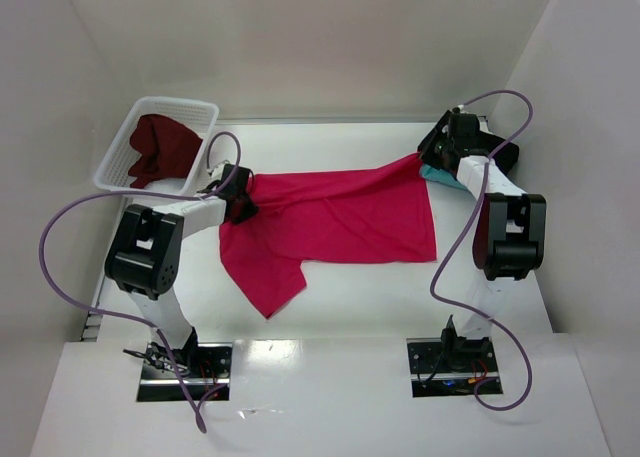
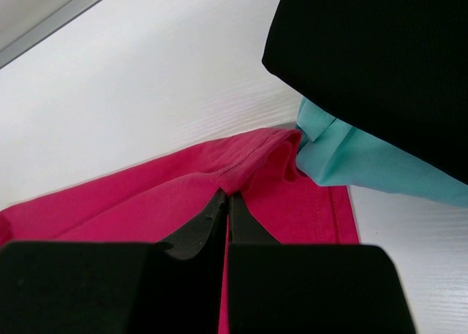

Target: Fold and stack the t-shirts

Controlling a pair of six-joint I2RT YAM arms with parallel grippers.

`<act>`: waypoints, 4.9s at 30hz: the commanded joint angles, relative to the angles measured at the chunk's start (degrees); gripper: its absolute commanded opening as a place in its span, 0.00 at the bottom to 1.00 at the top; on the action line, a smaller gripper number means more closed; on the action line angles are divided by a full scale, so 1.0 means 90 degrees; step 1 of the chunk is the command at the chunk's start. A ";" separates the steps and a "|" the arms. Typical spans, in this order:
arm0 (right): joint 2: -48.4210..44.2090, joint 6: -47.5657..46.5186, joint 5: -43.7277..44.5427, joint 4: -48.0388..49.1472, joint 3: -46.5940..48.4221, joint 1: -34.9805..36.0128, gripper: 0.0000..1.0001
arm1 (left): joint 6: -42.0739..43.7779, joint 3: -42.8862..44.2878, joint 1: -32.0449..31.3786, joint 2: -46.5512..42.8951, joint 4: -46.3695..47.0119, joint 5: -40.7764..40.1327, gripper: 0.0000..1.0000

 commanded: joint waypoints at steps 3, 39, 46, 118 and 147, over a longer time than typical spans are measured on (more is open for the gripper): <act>0.0034 -0.0107 0.0084 0.0297 0.0037 0.0061 0.00 | -0.0091 0.0194 0.0015 0.0164 0.0174 -0.0199 0.24; 0.0093 -0.0107 0.0143 0.0180 0.0154 0.0061 0.00 | 0.0886 0.0321 0.0396 -0.0510 -0.0539 0.1099 0.43; 0.0151 -0.0107 0.0143 0.0180 0.0154 0.0061 0.00 | 0.0886 0.0262 0.0396 -0.0324 -0.0481 0.0885 0.43; 0.0210 -0.0224 0.0260 0.0004 0.0330 0.0061 0.00 | 0.0895 0.1062 0.0396 0.0175 -0.0362 0.0113 0.00; 0.0210 -0.0107 0.0338 -0.0328 0.1189 0.0061 0.00 | 0.2331 0.2771 0.1362 -0.1233 -0.2150 0.2328 0.00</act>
